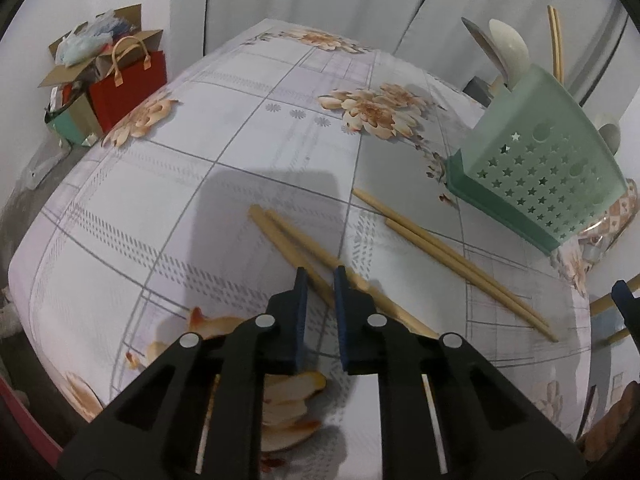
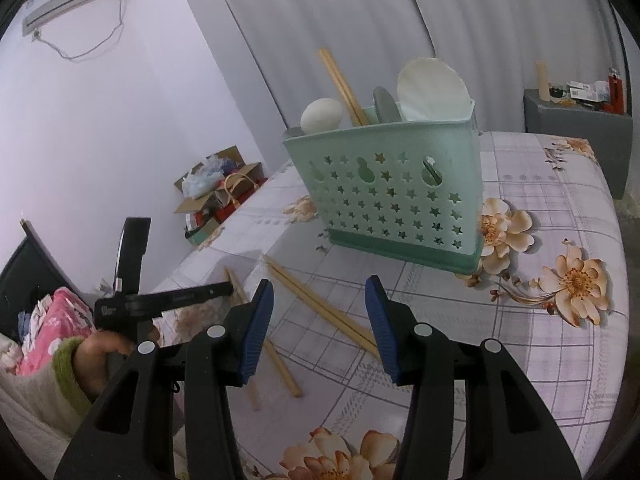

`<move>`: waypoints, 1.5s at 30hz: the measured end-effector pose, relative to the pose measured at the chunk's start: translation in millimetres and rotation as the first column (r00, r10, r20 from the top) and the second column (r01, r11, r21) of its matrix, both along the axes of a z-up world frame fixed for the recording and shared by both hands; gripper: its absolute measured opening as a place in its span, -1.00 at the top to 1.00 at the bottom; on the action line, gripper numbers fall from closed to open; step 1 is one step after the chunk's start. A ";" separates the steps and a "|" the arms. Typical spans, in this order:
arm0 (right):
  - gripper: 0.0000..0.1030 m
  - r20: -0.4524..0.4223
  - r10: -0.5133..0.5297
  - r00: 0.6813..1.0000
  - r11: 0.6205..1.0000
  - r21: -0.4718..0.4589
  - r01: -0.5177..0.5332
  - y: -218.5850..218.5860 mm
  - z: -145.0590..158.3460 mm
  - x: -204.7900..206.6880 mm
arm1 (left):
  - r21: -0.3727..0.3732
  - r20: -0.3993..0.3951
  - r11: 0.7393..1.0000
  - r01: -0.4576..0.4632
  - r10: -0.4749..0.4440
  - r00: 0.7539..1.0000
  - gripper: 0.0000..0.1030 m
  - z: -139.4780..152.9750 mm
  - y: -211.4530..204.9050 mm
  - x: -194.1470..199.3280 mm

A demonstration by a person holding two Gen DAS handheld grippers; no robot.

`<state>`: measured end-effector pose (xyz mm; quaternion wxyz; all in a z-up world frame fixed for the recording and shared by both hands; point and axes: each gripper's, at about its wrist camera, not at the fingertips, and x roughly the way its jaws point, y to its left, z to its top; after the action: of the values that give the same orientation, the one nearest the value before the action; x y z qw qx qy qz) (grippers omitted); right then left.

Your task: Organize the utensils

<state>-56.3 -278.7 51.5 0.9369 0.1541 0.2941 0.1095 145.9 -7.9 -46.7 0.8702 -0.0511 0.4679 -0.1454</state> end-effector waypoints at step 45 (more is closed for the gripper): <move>0.41 -0.401 0.198 0.894 0.870 -0.349 -0.349 117.1 -50.1 71.8 | -0.050 0.045 0.987 0.152 -0.150 0.988 0.91 -4.4 27.1 -29.0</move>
<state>15.5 -161.6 1.4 0.8543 -0.0735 0.4925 0.1492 116.9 19.2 -51.1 0.8645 -0.0355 0.4484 -0.2244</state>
